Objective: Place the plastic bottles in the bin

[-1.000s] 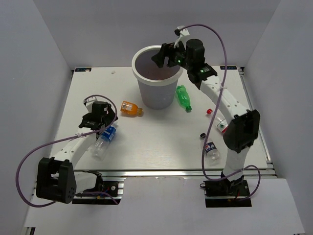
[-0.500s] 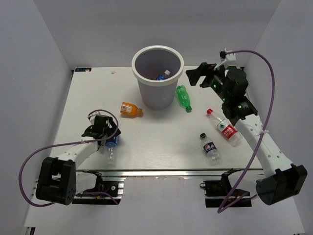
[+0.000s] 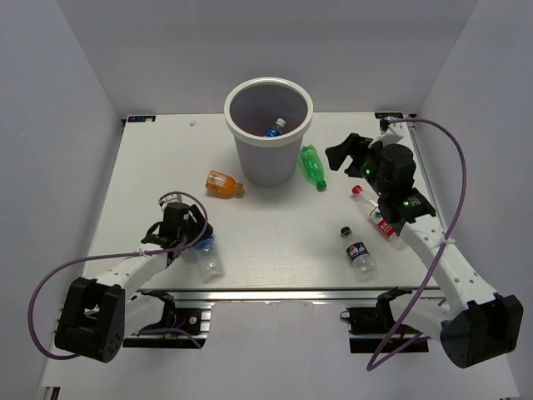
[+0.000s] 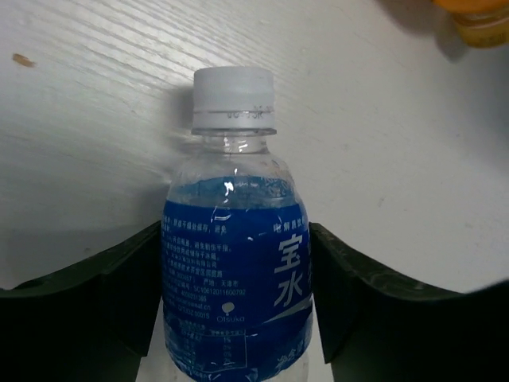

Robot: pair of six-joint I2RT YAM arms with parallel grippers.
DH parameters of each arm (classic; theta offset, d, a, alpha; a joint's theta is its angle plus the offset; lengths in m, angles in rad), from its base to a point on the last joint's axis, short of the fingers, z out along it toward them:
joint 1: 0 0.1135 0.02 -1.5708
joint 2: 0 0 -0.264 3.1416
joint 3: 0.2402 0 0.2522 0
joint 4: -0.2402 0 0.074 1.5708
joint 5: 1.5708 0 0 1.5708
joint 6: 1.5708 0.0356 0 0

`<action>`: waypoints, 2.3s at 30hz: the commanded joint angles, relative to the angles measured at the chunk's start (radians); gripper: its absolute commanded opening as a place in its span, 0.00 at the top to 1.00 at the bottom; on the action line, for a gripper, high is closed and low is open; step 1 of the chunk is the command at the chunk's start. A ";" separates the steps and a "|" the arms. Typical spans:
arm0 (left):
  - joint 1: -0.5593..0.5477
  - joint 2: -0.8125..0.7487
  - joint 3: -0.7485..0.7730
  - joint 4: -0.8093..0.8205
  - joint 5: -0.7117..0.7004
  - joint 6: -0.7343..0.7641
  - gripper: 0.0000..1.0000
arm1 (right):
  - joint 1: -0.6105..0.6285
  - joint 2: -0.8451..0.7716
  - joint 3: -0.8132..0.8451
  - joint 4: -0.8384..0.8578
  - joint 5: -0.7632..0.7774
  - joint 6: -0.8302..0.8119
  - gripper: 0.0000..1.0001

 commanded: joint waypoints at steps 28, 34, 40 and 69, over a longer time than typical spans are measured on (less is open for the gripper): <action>-0.088 0.228 0.898 0.351 0.157 0.117 0.56 | -0.151 -0.176 -0.294 0.156 0.050 0.007 0.11; -0.092 0.541 1.235 0.432 0.161 0.065 0.55 | -0.160 -0.179 -0.297 0.162 0.032 -0.053 0.11; -0.122 0.841 1.607 0.294 0.142 0.075 0.37 | -0.165 -0.153 -0.307 0.197 -0.074 -0.143 0.11; -0.125 -0.162 0.473 0.055 -0.444 0.120 0.02 | -0.116 0.871 0.343 0.184 -0.339 -0.199 0.11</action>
